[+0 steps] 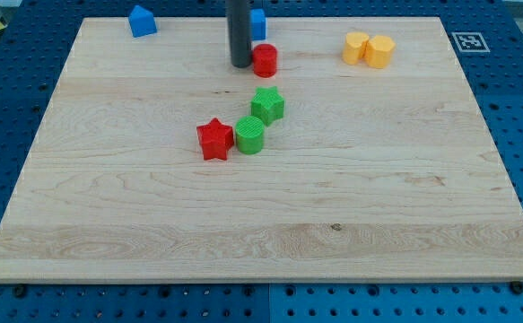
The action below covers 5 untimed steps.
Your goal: Move the red circle bottom left to the yellow heart
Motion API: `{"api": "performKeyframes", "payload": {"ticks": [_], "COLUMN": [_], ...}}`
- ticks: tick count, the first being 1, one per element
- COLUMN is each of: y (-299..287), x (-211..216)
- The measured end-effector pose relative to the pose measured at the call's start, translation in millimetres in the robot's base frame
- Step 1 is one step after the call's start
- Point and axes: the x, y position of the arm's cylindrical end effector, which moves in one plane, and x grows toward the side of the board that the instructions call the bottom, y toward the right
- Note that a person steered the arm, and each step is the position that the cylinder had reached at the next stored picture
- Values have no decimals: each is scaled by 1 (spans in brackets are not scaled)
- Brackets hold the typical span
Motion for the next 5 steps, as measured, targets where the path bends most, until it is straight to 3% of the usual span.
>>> {"api": "performKeyframes", "payload": {"ticks": [5], "y": [68], "x": [17]}}
